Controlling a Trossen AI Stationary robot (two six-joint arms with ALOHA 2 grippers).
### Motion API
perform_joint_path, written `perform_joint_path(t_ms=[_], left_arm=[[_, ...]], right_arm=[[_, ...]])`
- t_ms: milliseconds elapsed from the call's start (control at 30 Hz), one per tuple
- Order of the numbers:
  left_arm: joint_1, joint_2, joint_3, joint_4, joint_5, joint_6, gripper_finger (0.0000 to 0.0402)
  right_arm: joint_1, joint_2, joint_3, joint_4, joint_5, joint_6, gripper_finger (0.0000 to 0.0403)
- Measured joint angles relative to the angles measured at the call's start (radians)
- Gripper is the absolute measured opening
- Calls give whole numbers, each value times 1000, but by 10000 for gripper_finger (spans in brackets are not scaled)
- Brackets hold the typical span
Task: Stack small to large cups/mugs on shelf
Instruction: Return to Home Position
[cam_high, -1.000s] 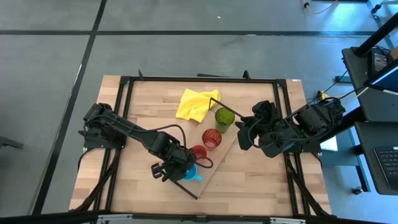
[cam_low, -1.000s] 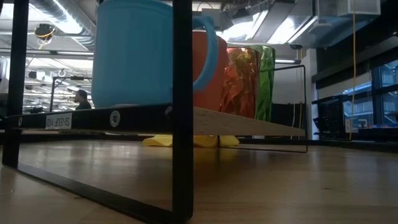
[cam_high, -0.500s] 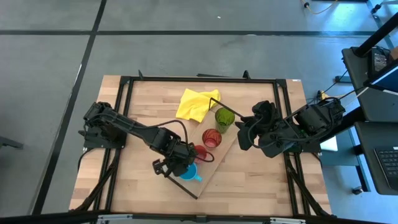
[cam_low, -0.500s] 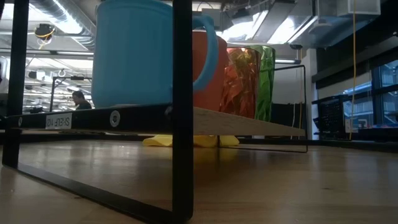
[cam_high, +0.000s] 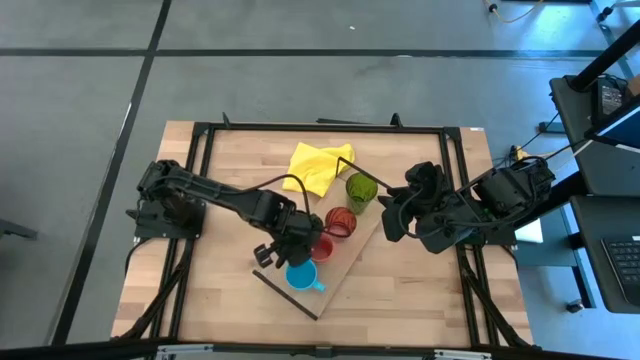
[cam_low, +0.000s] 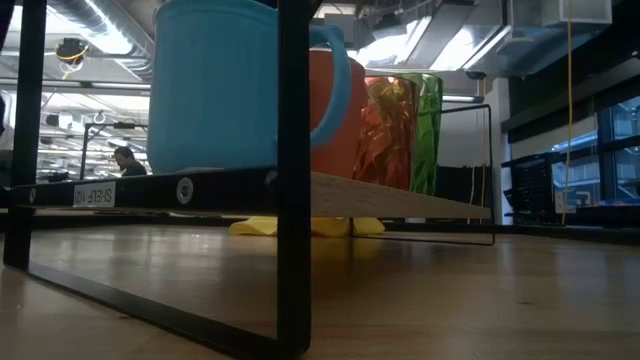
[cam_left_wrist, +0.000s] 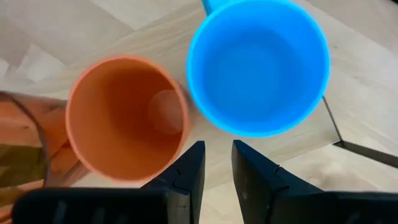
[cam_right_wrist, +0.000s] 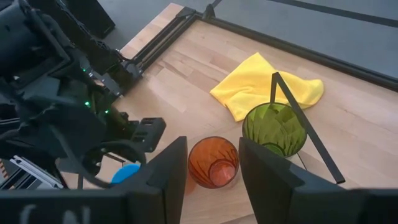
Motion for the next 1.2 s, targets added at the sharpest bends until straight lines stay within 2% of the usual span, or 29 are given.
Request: perform_joint_path(t_ms=[200,333,433,500,600,667,733,833,933,1000,1067,1133,1200], left_arm=[[20,-30,-1,-1,-15,-67,75],[19,-105,0,57,8,-207,75],[18,-175,0,89,-20,-337,75],[18,-230,0,104,-44,-395,75],[13,-310,0,92,-53,-466,75],[6,-363,0,75,-45,-673,75],[4,-416,0,83,-59,-851,75],[1,-478,0,87,-96,-1012,75],[-25,-530,0,54,-137,-1115,75],[-54,-548,0,37,-191,-1149,75],[-100,-555,-1,62,-251,-1151,75],[-156,-559,-13,178,-286,-1114,75],[-218,-570,-55,321,-311,-1051,75]], right_arm=[[0,0,0,0,-2,0,147],[0,0,0,0,-1,-30,147],[0,0,0,17,-4,-39,147],[0,0,0,48,-56,-30,147],[0,0,0,62,-222,-62,147],[1,0,0,61,-318,-59,147],[1,0,0,85,-343,-39,147],[10,0,0,204,-314,-211,147],[14,6,0,433,-326,-553,147],[22,18,0,619,-425,-834,147],[14,31,0,779,-541,-1030,147],[0,41,2,849,-639,-1116,147],[-19,52,-3,809,-672,-1128,147]])
